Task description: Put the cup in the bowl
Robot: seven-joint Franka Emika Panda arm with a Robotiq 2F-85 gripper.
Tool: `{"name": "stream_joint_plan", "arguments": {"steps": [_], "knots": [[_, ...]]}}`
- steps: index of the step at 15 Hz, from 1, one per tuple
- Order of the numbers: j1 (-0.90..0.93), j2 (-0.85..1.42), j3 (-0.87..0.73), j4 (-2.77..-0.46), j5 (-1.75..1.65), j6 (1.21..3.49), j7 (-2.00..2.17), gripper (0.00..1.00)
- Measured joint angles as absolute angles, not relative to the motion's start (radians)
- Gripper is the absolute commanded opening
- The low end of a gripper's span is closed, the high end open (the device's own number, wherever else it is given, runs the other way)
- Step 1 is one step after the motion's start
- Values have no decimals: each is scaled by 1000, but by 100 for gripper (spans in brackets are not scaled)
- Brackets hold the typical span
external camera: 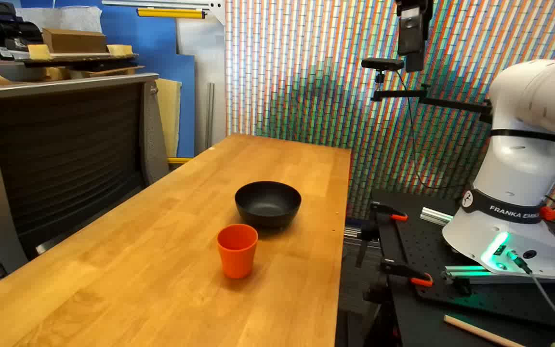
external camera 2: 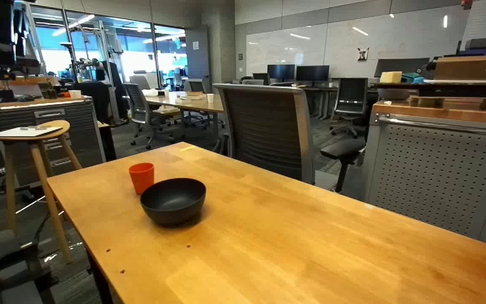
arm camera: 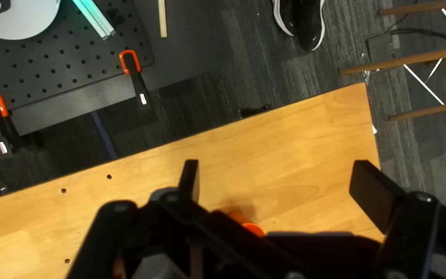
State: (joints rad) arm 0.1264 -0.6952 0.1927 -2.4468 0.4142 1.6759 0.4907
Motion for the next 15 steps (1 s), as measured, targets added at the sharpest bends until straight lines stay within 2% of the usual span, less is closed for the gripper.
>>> {"name": "stream_joint_plan", "arguments": {"steps": [8, 15], "knots": [[112, -687, 218, -2449, 390, 1715, 491, 100], [86, -410, 375, -2462, 242, 2152, 539, 100]]}}
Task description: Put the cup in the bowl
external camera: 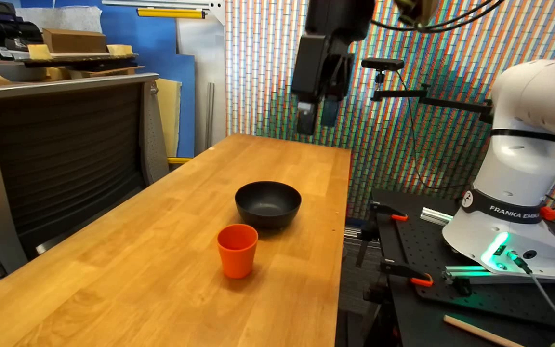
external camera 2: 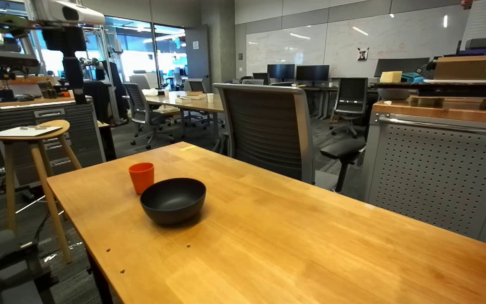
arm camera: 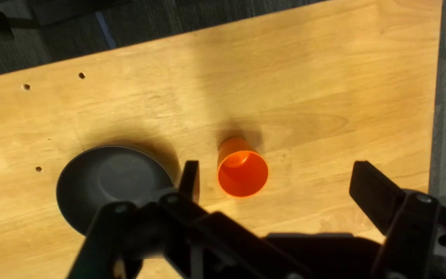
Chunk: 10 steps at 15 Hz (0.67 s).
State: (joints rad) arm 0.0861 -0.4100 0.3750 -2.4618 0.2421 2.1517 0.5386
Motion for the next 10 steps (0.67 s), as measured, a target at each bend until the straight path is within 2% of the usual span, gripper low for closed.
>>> {"name": "stream_joint_plan", "arguments": {"steps": [4, 10], "knots": [[85, -200, 390, -2420, 43, 2312, 629, 100], [107, 52, 335, -2314, -212, 2364, 737, 100]]}}
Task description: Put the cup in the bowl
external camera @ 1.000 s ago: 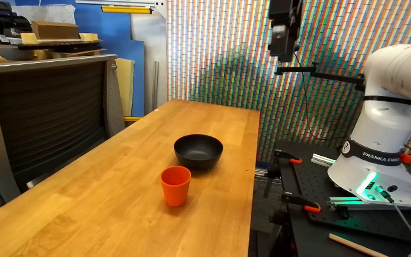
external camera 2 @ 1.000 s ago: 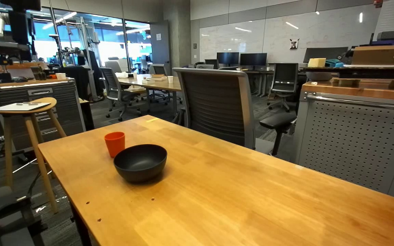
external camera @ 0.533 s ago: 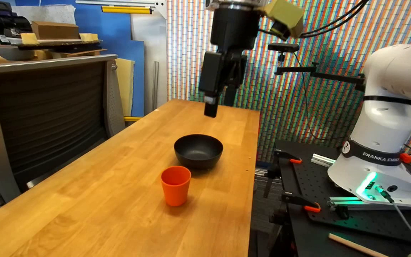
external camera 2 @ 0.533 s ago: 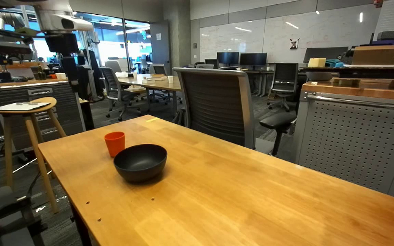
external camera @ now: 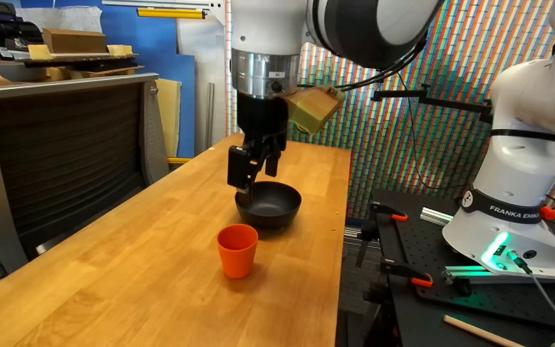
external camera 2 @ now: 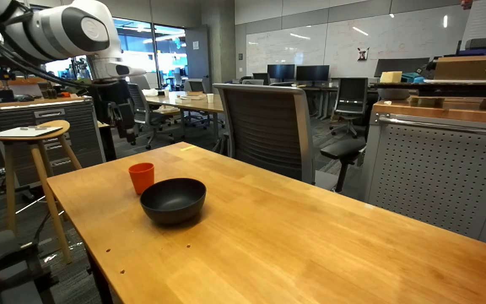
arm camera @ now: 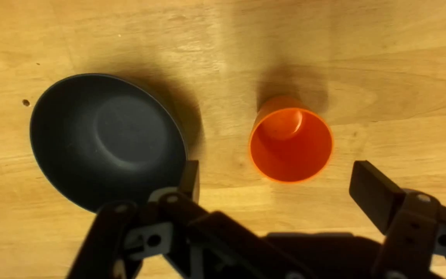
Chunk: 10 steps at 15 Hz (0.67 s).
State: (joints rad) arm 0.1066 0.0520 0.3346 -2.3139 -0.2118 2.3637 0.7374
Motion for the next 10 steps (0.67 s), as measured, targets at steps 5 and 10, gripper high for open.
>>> {"name": "stream_joint_plan", "arguments": {"steps": [5, 10], "knots": [[165, 196, 240, -2235, -258, 2364, 750, 100], [201, 292, 185, -2207, -246, 2365, 749, 74]]}}
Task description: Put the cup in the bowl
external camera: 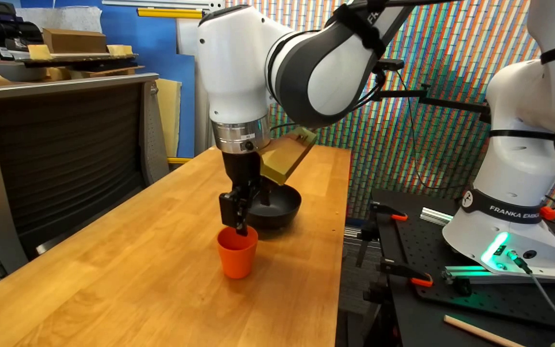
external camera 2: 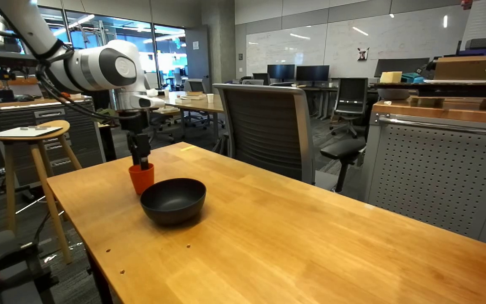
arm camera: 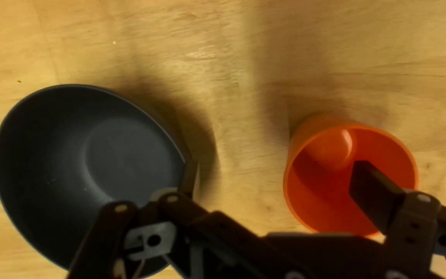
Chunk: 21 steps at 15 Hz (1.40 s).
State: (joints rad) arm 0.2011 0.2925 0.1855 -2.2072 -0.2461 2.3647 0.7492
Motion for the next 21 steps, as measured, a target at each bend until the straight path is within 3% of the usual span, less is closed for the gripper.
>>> {"name": "stream_joint_plan", "arguments": {"steps": [9, 16, 21], "knots": [[241, 419, 151, -2167, -206, 2431, 746, 2], [297, 349, 147, -2152, -195, 2422, 729, 1], [278, 178, 40, -2222, -262, 2400, 853, 1]]}}
